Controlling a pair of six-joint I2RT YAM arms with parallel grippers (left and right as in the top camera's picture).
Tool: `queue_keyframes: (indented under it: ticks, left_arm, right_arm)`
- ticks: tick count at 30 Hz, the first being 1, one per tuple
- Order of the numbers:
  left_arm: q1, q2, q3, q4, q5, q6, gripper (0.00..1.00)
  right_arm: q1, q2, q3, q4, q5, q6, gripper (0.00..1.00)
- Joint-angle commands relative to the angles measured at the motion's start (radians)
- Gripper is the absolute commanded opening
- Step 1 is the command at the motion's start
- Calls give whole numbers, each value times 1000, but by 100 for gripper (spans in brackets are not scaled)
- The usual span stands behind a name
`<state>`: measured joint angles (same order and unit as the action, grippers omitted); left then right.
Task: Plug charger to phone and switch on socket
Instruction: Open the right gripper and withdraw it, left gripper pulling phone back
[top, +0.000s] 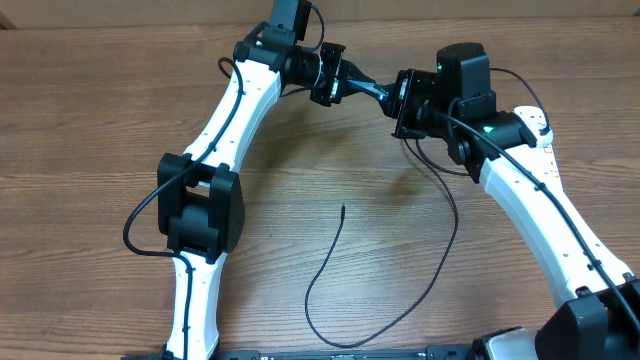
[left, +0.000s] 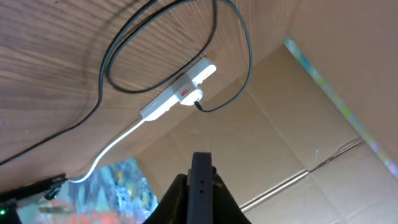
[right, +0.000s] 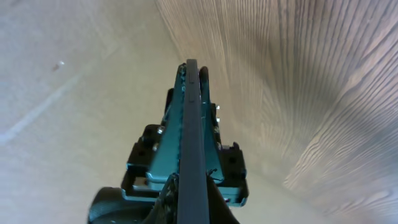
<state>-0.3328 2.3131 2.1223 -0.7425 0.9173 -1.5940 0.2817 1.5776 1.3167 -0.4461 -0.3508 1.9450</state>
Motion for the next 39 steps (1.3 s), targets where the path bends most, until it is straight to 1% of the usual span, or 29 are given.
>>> queue_keyframes:
  ticks: [1,14,16,20,24,29,30,31,33,35,36,39]
  left_arm:
    - [-10,1,23,-8,-4,1,4]
    - [-10,1,23,-8,-3,1,4]
    - [-10,1,23,-8,-3,2,4]
    - [-10,1,23,-8,0,2,4]
    - [-10,1,23,-8,0,2,4]
    - [-2,1,23,-8,0,2,4]
    - [3,1,23,-8,2,2,4]
    - [6,1,23,-8,4,8,4]
    - [16,1,23,-8,5,24,4]
    - [30,1,23,-9,13,43,4]
    - [45,1,23,-16,16,58,4]
    - [70,1,23,-20,18,87,4]
  right_arm:
    - [12,-6,18,8,-24,-38,4]
    - [12,-6,18,8,-24,-38,4]
    - [12,-6,18,11,-24,-38,6]
    - [12,-6,18,16,-24,-38,19]
    - [12,-6,18,16,-24,-38,40]
    - [12,-6,18,16,-24,-38,64]
    - [12,-6,18,16,-24,-42,73]
    - [11,-6,18,16,-24,-49,78]
    - [8,-6,18,20,-24,-93,86]
    - [0,-6,18,23,-29,-150,96]
    - [-14,-6,18,22,-47,-206,100]
    - [-47,-6,18,21,-101,-325,100]
